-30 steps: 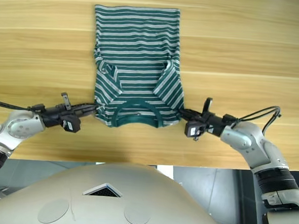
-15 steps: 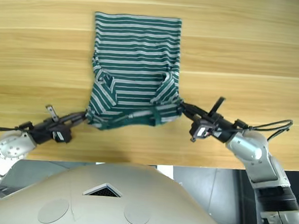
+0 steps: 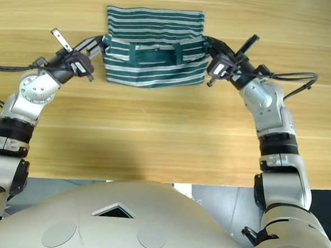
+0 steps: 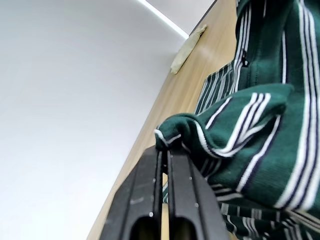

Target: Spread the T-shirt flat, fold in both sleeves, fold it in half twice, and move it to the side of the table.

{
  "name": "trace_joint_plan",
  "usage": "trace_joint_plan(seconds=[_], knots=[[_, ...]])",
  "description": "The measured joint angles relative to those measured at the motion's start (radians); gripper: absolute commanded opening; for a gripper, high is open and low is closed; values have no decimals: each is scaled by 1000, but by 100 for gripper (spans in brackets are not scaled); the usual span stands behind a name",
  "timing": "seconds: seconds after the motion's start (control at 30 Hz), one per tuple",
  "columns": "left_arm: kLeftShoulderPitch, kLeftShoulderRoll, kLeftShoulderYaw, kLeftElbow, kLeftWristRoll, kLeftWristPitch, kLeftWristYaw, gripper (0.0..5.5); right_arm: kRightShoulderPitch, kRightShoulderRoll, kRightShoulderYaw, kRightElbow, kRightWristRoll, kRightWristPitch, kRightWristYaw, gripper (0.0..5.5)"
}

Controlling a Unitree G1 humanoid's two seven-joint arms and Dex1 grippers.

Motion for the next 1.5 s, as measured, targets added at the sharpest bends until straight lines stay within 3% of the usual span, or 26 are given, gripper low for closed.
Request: trace_joint_plan(seconds=[0.2, 0.43, 0.5, 0.8, 1.0, 1.1, 1.3, 1.5], knots=[[-267, -101, -43, 415, 57, 10, 126, 0, -232, 107, 75, 348, -113, -1, -171, 2], [-342, -157, -116, 633, 143, 48, 286, 0, -358, 162, 116, 591, -151, 17, -293, 2], [-355, -168, -126, 661, 152, 68, 303, 0, -375, 169, 125, 630, -158, 31, -314, 50], [-453, -208, -106, 744, 138, 201, 316, 151, -477, 261, 144, 754, -171, 165, -377, 206], [-593, -220, -81, 770, 131, 361, 446, 234, -551, 347, 153, 776, -176, 230, -455, 292], [-598, -217, -54, 786, 120, 420, 503, 252, -546, 395, 222, 739, -226, 168, -509, 292], [-457, -175, 113, 783, -28, 373, 593, 252, -487, 581, 478, 696, -425, 125, -510, 292], [-374, -156, 173, 774, -79, 275, 597, 252, -506, 588, 557, 748, -470, 177, -459, 292]])
